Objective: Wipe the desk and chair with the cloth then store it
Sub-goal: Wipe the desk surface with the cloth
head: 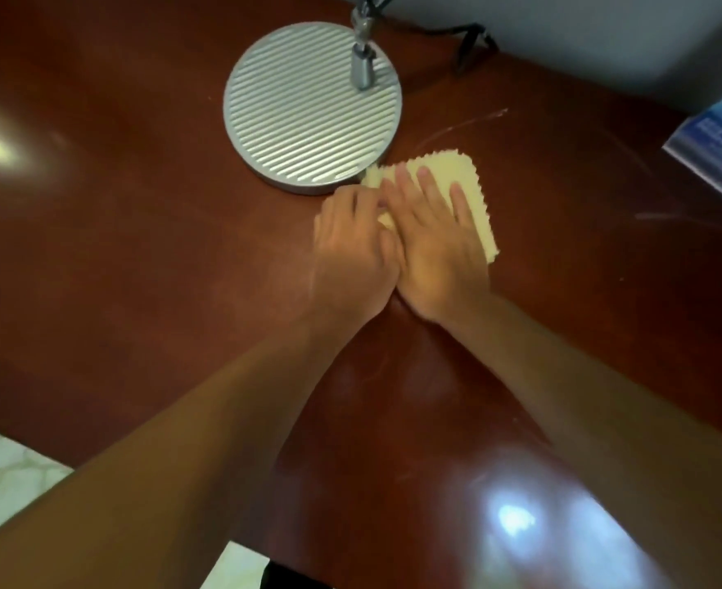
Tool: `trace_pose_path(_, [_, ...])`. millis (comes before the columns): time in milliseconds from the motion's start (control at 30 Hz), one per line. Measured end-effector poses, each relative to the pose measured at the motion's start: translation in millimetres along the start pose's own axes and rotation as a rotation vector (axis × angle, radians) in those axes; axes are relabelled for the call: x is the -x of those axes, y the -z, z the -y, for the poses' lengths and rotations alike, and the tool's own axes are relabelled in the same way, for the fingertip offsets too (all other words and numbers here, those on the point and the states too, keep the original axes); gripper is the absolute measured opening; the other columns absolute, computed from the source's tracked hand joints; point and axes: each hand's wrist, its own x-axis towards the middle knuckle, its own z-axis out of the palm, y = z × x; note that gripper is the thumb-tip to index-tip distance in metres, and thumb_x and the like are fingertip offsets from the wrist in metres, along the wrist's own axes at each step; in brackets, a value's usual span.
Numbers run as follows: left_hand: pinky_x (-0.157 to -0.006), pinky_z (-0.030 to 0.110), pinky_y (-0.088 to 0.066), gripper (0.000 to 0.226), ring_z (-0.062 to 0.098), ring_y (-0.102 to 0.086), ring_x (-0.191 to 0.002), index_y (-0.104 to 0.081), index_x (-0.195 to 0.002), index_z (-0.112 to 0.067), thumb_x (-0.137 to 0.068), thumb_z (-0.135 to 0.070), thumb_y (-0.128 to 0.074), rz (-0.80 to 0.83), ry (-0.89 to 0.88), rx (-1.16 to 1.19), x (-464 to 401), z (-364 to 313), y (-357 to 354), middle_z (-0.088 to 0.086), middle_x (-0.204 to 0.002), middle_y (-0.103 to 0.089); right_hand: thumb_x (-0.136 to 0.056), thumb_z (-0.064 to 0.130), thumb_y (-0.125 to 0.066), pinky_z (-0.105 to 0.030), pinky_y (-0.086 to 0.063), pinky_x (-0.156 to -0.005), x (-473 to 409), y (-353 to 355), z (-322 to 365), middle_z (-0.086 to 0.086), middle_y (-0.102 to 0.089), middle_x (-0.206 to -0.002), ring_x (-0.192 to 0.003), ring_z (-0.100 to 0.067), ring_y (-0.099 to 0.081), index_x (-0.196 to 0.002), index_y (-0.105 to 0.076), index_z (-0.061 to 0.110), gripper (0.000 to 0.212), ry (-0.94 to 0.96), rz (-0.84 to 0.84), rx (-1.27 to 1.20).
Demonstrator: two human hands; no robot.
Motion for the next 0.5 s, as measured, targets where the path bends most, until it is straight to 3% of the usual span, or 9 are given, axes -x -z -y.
trace_pose_path(67, [-0.086,0.04,-0.042,0.019,0.024,-0.051,-0.092,-0.057,-0.101,-0.006,-0.095,-0.019,-0.044,0.001,0.042,0.029,-0.3,0.7,-4.0,0.009,-0.1,-0.055,-0.104,0.033,-0.033,-0.052,-0.019,-0.12,23.4,-1.2,1.5,-0.009,-0.037,-0.156,-0.148,-0.027,-0.027,-0.148,-0.044,0.01,0.051,0.067,-0.073,-0.055])
trace_pose_path(233, [-0.09,0.038,-0.04,0.02,0.026,-0.051,-0.102,-0.058,-0.108,-0.002,-0.098,-0.019,-0.055,-0.002,0.041,-0.102,-2.4,-0.6,-5.9,0.013,-0.11,-0.057,-0.104,0.039,-0.03,-0.049,-0.018,-0.12,-4.9,9.6,-41.3,-0.004,-0.034,-0.159,-0.149,-0.023,-0.024,-0.151,-0.04,0.017,0.053,0.231,0.02,0.005])
trace_pose_path(400, [-0.098,0.04,-0.04,0.03,0.027,-0.049,-0.114,-0.058,-0.119,-0.005,-0.096,-0.023,-0.055,0.101,0.091,-0.156,-2.4,-2.6,-6.5,0.012,-0.122,-0.055,-0.103,0.043,-0.025,-0.045,-0.004,-0.122,-76.8,18.0,-80.6,0.0,-0.02,-0.164,-0.152,-0.019,-0.011,-0.156,-0.025,0.022,0.057,0.08,0.081,0.005])
trace_pose_path(500, [-0.098,0.036,-0.037,0.028,0.024,-0.048,-0.113,-0.058,-0.119,-0.005,-0.095,-0.019,-0.058,0.09,0.087,-0.163,-4.0,-3.9,-7.0,0.011,-0.12,-0.055,-0.104,0.04,-0.024,-0.048,-0.008,-0.122,-81.7,17.0,-75.5,-0.002,-0.024,-0.163,-0.152,-0.021,-0.015,-0.155,-0.028,0.019,0.056,0.08,0.039,0.022])
